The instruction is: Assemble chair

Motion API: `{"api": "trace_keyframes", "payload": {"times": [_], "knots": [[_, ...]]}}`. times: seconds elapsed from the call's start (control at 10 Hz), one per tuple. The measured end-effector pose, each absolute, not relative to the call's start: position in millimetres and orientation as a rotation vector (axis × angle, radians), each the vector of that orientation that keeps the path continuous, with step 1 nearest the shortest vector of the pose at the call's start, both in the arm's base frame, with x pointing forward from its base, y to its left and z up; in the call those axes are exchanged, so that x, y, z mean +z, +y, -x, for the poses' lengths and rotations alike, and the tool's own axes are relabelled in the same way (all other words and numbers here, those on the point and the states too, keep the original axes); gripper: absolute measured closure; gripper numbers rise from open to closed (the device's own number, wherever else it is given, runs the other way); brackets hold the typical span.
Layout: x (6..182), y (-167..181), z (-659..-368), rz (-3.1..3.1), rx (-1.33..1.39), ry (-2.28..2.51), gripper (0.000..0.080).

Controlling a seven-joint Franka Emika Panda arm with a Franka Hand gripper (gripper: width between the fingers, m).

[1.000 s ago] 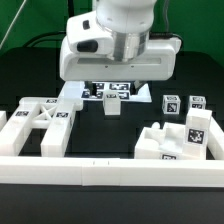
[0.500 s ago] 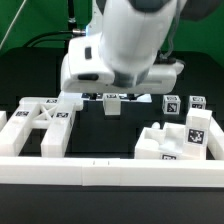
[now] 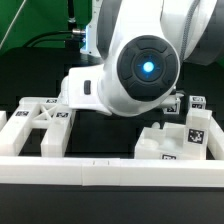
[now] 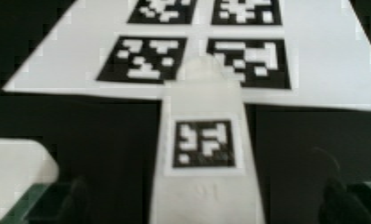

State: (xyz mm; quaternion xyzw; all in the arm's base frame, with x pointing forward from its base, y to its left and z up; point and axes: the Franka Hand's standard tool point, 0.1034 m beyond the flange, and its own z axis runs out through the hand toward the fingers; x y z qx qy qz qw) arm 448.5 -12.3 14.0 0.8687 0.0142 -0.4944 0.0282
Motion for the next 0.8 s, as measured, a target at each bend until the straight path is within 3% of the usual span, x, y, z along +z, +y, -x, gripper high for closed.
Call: {"api": "trace_keyframes", "payload": {"times": [0.5,0.6,0.7,0.8], "knots": [[9.2,-12.2,-448.7,-2.687,-1.505,0.039,0.0177],[9.2,-12.0,-448.7,-2.687,-1.505,0.039,0.035],[9.2,-11.6,-448.6,-2.686,-1.505,0.042,0.035],[9.2,-11.5,-448.6,-2.686,-1.505,0.041,0.0517]]}}
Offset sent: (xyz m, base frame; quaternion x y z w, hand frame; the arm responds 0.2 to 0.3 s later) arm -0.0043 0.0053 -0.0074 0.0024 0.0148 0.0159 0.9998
